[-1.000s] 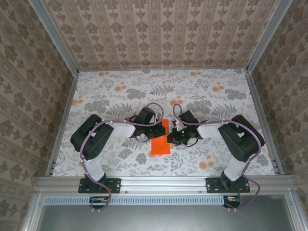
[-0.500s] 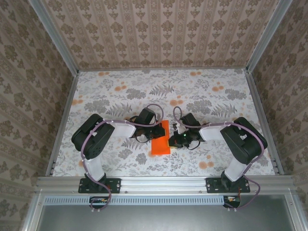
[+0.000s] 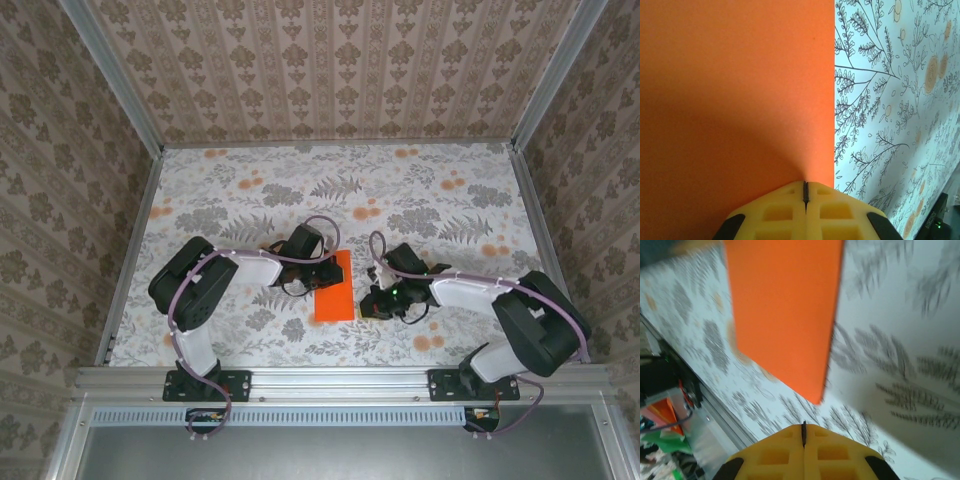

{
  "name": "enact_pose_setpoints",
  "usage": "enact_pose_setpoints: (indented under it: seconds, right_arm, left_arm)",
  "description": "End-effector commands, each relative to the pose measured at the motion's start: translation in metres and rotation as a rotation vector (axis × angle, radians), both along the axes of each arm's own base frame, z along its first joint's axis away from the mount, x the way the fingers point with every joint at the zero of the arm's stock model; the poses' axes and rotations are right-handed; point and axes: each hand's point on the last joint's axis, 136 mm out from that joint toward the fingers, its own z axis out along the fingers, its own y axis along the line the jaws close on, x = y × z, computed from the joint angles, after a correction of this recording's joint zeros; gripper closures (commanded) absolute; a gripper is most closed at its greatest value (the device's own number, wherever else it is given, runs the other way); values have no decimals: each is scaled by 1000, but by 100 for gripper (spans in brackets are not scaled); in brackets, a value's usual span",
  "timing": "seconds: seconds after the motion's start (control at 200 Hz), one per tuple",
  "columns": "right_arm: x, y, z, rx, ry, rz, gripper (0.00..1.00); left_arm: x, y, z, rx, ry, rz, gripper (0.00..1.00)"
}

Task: Fold a paper plane with a square sheet of paper (pick it up from the middle)
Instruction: Fold the square sheet of paper in half at the center of the table.

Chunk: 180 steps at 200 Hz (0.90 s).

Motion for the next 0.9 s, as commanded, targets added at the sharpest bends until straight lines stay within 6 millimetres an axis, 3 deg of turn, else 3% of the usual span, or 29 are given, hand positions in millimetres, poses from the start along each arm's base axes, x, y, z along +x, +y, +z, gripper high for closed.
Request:
enact_pose_setpoints:
  seconds: [0.0, 0.115, 0.225, 0.44, 0.61, 0.895]
  right_arm:
    - [47, -6, 22, -5, -109, -124, 95]
    - [73, 6, 25, 35, -119, -134, 96]
    - [87, 22, 23, 84, -105, -102, 97]
    - [95, 42, 6, 121, -57, -53, 97]
    - [95, 44, -12, 111, -25, -50, 97]
    - [109, 33, -34, 59, -25, -93, 98]
  left_arm:
    - [2, 6, 18, 22, -42, 15, 98]
    - [-5, 11, 27, 24, -51, 41, 96]
    - [-20, 17, 21, 46, -31, 49, 98]
    - [-41, 14, 2, 67, 21, 46, 100]
    - [-47, 11, -8, 85, 48, 42, 100]
    - [-68, 48, -41, 284, 131, 65, 100]
